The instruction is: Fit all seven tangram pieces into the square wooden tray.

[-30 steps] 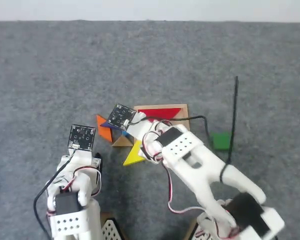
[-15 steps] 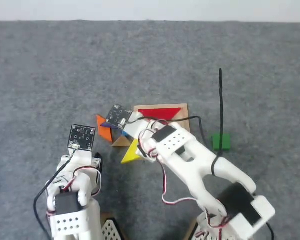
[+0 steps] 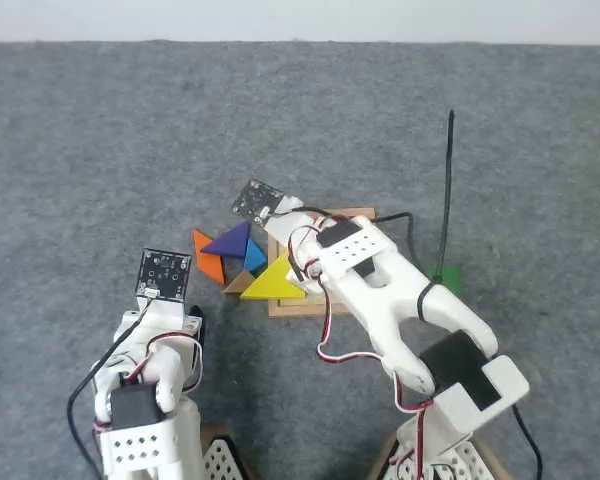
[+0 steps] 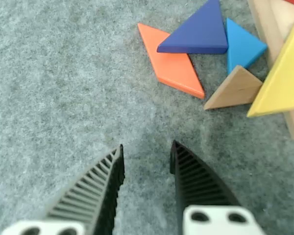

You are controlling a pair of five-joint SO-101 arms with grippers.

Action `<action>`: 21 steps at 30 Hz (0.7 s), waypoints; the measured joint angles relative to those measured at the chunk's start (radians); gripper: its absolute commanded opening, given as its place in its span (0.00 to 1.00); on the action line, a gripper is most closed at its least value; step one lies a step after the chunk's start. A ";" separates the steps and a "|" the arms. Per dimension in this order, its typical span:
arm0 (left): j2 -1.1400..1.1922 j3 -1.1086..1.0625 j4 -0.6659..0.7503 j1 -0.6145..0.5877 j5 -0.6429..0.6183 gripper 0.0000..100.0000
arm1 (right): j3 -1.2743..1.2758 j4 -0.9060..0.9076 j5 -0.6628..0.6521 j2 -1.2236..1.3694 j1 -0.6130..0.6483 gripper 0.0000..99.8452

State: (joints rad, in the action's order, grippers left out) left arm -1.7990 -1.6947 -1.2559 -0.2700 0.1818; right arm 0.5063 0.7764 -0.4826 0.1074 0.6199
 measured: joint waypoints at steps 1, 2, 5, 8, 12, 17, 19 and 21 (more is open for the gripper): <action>0.000 0.000 0.000 0.000 0.000 0.15 | -0.005 0.000 0.000 0.000 -0.003 0.26; 0.000 0.000 0.000 0.000 0.000 0.15 | -0.005 0.000 -0.003 0.000 -0.005 0.26; 0.000 0.000 0.000 0.000 0.000 0.15 | -0.011 0.000 0.006 -0.006 -0.009 0.26; 0.000 0.000 0.000 0.000 0.000 0.15 | -0.011 0.000 0.055 -0.071 0.031 0.26; 0.000 0.000 0.000 0.000 0.000 0.15 | -0.011 0.000 0.133 -0.176 0.115 0.26; 0.000 0.000 0.000 0.000 0.000 0.15 | 0.032 -0.055 0.221 -0.190 0.198 0.26; 0.000 0.000 0.000 0.000 0.000 0.15 | 0.032 -0.081 0.233 -0.170 0.218 0.26; 0.000 0.000 0.000 0.000 0.000 0.15 | 0.032 -0.095 0.239 -0.130 0.227 0.26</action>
State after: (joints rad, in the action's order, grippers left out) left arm -1.7990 -1.6947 -1.2559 -0.2700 0.1818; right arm 0.5386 0.6813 -0.2432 -0.0230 0.8470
